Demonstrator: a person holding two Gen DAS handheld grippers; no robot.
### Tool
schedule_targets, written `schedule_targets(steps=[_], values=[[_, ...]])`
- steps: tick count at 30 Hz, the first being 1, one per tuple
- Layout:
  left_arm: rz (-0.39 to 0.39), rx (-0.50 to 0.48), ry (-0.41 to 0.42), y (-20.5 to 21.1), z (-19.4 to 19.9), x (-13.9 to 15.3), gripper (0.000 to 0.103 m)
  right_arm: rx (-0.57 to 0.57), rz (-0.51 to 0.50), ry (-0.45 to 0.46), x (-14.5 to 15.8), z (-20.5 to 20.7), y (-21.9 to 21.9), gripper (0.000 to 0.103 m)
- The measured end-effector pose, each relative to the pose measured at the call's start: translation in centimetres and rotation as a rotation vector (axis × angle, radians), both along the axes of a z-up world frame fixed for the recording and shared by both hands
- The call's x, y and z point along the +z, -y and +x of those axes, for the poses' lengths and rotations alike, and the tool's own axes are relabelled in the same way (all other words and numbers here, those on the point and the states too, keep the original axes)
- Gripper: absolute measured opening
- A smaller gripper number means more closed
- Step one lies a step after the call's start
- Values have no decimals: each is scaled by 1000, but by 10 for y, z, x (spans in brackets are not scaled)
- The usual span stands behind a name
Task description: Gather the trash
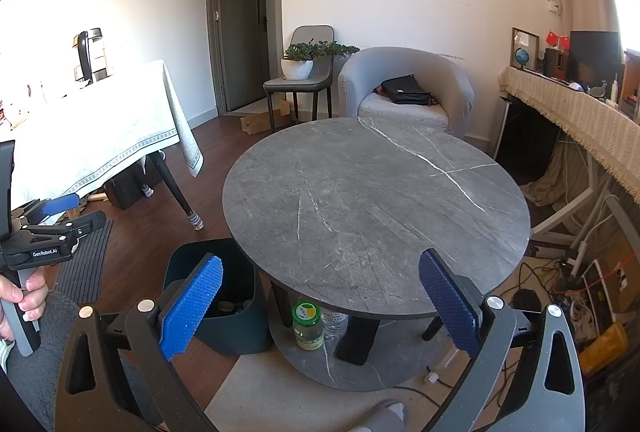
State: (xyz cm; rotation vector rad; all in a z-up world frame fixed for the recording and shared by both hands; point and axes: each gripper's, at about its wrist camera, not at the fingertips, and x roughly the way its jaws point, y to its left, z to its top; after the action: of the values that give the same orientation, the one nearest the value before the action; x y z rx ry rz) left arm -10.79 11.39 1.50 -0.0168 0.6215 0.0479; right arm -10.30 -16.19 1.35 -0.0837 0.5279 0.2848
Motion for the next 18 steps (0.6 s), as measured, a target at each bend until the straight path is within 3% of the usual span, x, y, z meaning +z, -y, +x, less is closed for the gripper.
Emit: schedule_targets(steps=[18], values=[[1, -6, 0, 2, -1, -1, 95, 1, 0, -1, 0, 1, 1, 100]])
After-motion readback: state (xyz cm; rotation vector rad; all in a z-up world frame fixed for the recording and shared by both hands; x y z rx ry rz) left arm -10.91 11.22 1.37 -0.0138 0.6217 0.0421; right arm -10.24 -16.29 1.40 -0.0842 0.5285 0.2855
